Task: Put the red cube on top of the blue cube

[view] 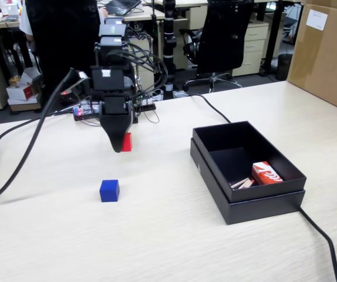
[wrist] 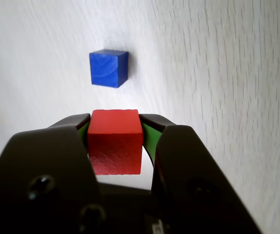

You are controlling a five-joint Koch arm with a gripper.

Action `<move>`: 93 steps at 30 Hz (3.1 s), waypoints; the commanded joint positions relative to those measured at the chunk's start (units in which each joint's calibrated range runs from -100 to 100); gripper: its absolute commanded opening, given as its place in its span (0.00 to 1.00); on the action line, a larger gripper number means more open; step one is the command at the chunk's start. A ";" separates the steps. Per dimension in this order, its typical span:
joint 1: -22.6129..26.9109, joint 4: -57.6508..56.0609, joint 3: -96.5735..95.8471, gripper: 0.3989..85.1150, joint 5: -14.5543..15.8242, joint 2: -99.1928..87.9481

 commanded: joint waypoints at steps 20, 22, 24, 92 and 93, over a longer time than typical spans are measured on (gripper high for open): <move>-3.03 11.53 2.02 0.01 -0.73 10.47; -3.27 12.39 2.02 0.01 -0.83 11.62; -3.37 12.91 2.02 0.01 -0.88 12.19; -3.03 16.02 1.30 0.51 -0.63 14.14; -2.98 16.02 1.30 0.52 -0.63 14.14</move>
